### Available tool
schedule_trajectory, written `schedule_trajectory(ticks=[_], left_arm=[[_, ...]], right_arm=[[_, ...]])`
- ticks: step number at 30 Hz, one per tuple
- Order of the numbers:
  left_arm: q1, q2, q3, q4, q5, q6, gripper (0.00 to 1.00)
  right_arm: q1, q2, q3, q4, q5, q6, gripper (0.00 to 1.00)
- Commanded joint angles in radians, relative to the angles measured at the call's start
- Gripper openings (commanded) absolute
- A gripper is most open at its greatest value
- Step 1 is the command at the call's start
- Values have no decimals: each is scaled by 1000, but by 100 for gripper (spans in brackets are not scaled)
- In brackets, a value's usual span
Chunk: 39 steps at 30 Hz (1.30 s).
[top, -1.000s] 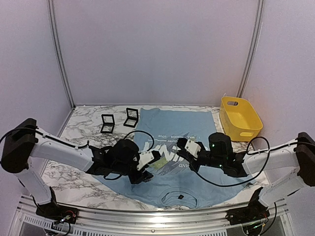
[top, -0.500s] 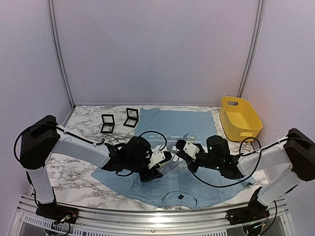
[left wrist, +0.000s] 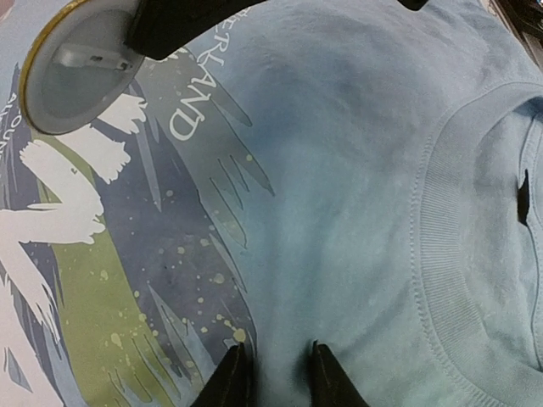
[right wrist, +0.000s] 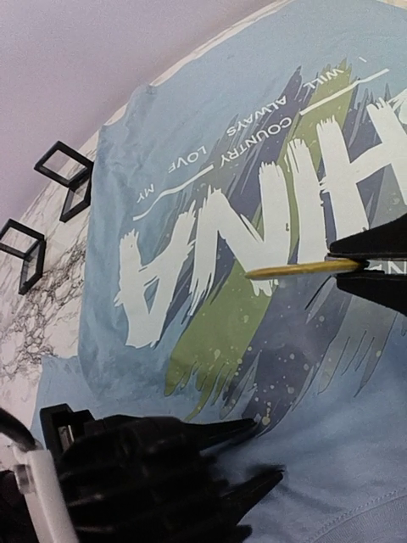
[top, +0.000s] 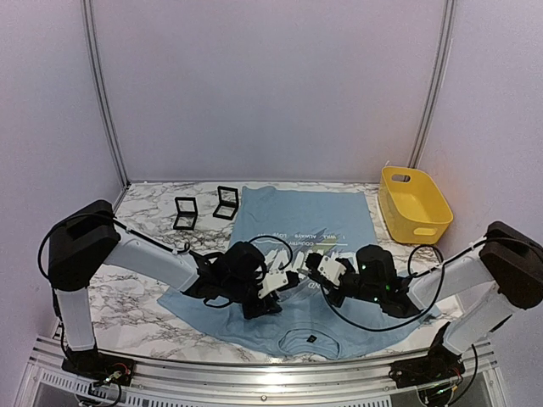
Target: Pin the brooch onto the clothing
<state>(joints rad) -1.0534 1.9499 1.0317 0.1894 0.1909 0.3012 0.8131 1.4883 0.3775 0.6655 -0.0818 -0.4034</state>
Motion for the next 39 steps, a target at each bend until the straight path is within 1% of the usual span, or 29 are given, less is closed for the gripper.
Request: schedule_trajectory(ticks=[1, 3, 4, 5, 11, 16, 20, 25, 30, 32, 37, 39], left_arm=[[-2, 1, -1, -31, 32, 12, 18], [-2, -14, -15, -36, 45, 8, 6], [-2, -21, -22, -35, 47, 5, 2], [-2, -29, -26, -34, 52, 1, 0], [0, -91, -48, 0, 117, -23, 0], [1, -103, -42, -3, 139, -25, 0], [9, -108, -45, -5, 145, -29, 0], [18, -117, -49, -4, 149, -29, 0], [30, -121, -51, -1, 162, -34, 0], [33, -120, -51, -1, 165, -34, 0], [35, -111, -53, -1, 164, -33, 0], [35, -109, -53, -1, 164, -33, 0]], right_arm=[[43, 7, -43, 118, 148, 75, 0], [67, 19, -72, 149, 178, 89, 0], [79, 28, -79, 161, 190, 89, 0], [90, 39, -79, 168, 200, 85, 0], [155, 95, -70, 218, 226, 9, 0], [205, 151, -50, 235, 261, -81, 0], [233, 180, -57, 273, 241, -133, 0], [242, 185, -57, 276, 185, -147, 0], [245, 203, -64, 294, 176, -173, 0], [245, 202, -63, 298, 148, -177, 0], [245, 192, -70, 342, 93, -124, 0], [245, 188, -75, 359, 33, -98, 0]])
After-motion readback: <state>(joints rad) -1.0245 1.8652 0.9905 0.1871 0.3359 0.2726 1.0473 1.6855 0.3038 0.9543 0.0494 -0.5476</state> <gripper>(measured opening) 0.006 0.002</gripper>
